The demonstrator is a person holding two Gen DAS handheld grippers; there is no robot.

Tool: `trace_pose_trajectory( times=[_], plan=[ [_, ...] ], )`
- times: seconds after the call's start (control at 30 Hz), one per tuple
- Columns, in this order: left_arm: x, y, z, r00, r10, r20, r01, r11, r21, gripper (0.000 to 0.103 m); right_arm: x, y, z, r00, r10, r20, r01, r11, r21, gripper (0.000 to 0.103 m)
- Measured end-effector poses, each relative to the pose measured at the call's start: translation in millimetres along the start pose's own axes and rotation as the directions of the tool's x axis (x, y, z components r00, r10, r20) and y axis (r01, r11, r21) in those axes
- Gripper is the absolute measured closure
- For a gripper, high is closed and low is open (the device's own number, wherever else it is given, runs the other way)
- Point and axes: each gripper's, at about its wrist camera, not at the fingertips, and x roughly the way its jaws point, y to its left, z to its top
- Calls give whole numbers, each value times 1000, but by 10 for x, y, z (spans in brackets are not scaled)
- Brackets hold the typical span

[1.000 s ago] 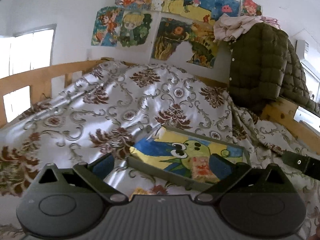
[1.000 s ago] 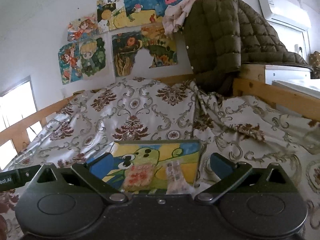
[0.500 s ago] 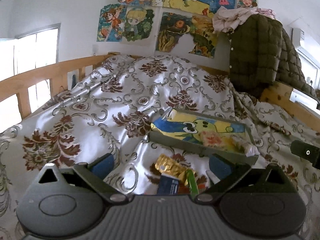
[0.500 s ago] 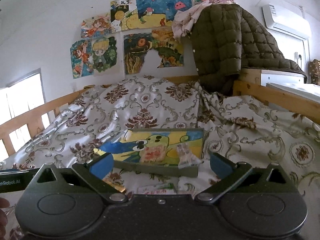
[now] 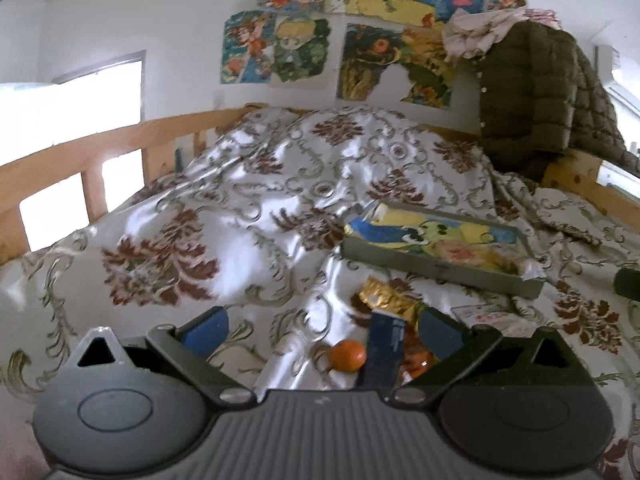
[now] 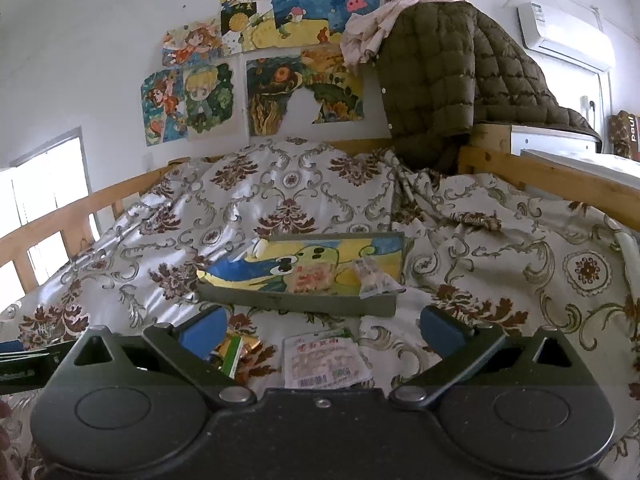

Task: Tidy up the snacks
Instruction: 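Withdraw the right gripper from the tray back toward the snack pile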

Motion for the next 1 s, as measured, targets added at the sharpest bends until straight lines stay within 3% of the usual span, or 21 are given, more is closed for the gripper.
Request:
trace_pose_trajectory(
  times=[0.43,0.6,0.77,1.0],
  plan=[
    [139,262,2,991,84,-102,-95,989,-111,0,82,217,-148,997,35,-76,-40,997,-65,1],
    [205,281,-10,984,106,-140,-121,987,-109,0,122,285,-195,992,58,-112,-68,994,-84,1],
    [279,258,-15,978,85,-192,-102,992,-81,0,176,386,-281,985,70,-160,-92,986,-136,1],
    [480,244,-22,960,22,-280,-38,998,-51,0,384,508,-405,951,122,-283,-179,966,-184,1]
  ],
)
